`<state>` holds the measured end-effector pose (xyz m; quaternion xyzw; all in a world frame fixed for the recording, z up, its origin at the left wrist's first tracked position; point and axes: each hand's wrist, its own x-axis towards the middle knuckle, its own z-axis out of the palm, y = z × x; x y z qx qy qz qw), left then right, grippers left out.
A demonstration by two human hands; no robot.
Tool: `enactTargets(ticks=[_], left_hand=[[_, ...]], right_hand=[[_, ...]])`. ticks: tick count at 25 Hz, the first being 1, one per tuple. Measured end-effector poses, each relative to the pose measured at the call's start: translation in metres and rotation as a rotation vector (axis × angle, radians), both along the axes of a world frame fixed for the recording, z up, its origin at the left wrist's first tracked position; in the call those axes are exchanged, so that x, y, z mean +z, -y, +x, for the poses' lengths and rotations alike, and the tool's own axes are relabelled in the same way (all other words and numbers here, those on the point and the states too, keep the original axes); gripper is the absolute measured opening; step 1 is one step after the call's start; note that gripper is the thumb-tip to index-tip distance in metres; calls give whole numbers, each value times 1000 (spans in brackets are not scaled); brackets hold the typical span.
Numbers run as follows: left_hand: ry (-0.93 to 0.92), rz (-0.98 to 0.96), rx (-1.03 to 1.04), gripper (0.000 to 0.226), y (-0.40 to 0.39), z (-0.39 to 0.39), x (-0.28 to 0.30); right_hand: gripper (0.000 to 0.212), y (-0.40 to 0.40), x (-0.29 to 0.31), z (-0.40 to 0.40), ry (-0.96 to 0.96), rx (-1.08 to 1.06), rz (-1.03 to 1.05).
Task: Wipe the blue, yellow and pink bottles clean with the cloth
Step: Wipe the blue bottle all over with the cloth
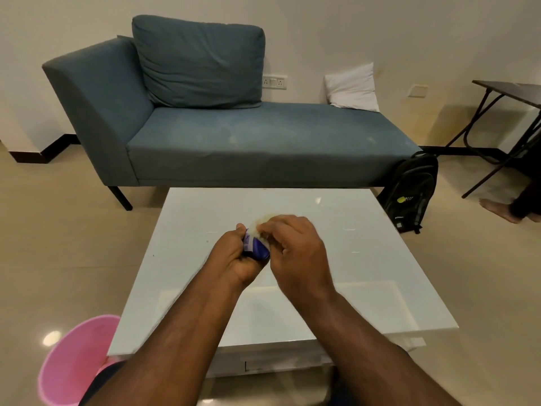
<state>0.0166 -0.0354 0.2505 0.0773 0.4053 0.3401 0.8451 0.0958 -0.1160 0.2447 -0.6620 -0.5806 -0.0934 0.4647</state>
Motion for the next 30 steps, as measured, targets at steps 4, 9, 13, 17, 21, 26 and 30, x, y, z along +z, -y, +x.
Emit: enactTargets(ticks=[4,9,13,17,21,26,30], left_hand=[[6,-13,-15,45,-4,-2,-4],[-11,76,-193,41,-2,-4,0],[113,37,-85,34,2,-5,-7],[121,148,-161,39,7,-7,-16],[54,228,-251,35,14,-4,-14],[-31,241,-179,35,5,-3,-13],[-98,322,-218,41,11,-2,-21]], right_hand=[[18,14,-14,-8,57,87,11],[19,8,-13,-14,-50,103,21],[17,14,-19,-16,-326,106,39],[23,4,-18,-6,-474,18,9],[8,-10,-4,10,-481,-9,-8],[12,12,-16,-16,-380,61,-113],[15,10,-15,-12,-318,67,-60]])
